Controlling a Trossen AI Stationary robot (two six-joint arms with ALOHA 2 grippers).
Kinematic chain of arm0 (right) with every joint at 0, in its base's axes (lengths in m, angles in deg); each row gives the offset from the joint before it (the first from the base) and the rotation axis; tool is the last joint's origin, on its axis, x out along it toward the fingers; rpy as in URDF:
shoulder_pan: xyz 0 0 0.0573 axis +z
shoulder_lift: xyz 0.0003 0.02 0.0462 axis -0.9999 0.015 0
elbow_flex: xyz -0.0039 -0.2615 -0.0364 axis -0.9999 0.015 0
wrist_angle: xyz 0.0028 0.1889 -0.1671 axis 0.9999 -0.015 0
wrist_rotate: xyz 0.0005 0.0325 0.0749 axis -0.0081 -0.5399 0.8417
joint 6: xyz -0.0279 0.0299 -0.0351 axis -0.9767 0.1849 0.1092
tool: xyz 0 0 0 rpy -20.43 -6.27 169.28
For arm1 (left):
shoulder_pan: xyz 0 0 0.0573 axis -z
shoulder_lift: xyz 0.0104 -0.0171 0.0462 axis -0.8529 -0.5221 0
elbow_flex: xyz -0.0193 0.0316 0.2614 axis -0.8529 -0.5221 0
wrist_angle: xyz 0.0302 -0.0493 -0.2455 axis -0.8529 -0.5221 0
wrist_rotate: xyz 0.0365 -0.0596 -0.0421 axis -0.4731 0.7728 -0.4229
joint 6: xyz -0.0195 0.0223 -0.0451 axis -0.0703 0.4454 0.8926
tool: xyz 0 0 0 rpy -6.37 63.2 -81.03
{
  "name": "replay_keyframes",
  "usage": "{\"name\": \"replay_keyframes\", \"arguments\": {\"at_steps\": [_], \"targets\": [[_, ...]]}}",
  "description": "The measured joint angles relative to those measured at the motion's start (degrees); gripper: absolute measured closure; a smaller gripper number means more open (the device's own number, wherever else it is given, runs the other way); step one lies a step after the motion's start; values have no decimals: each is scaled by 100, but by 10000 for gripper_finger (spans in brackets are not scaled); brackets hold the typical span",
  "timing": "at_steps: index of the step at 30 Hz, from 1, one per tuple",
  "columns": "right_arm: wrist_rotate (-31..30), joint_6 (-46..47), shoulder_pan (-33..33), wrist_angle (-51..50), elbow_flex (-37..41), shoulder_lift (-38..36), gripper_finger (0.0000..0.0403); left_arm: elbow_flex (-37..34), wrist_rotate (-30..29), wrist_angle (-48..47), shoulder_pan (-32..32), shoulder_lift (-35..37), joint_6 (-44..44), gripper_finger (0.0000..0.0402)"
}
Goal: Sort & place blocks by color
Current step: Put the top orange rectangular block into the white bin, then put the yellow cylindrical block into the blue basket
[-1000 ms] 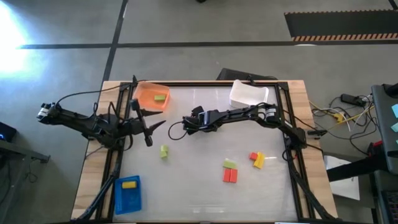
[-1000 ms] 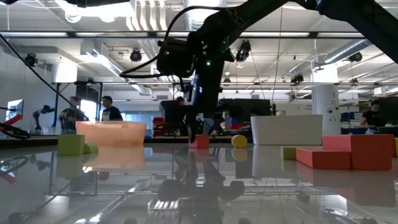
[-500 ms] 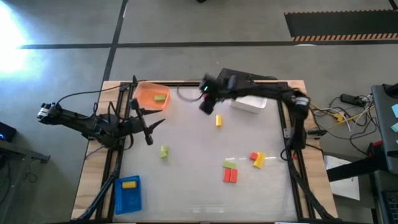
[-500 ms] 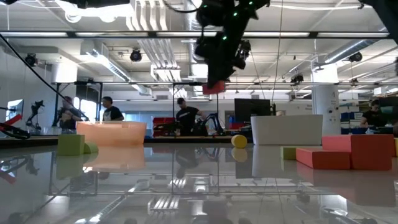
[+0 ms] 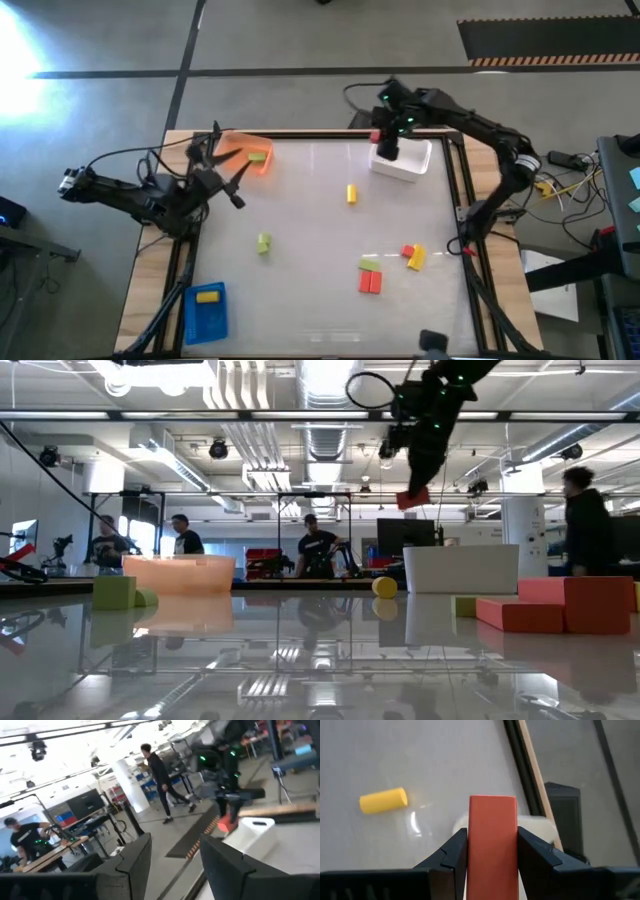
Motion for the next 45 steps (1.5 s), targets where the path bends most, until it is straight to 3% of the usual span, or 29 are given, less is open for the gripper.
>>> {"name": "replay_keyframes", "arguments": {"at_steps": [9, 17, 23, 34, 45], "targets": [[441, -325, -841, 589, 1296, -685, 282, -27, 0, 182, -150, 117, -244, 249], [504, -439, -1019, 1399, 2345, -863, 282, -6, 5, 309, -150, 119, -565, 249], [430, -293, -1014, 2772, 3019, -625, 282, -33, 6, 303, -150, 97, -571, 249], [368, -228, -1010, 3548, 3155, 90, 280, -39, 6, 310, -150, -50, -563, 249], [371, 27, -1010, 3292, 2958, 98, 211, -42, 9, 391, -150, -338, -556, 249]]}}
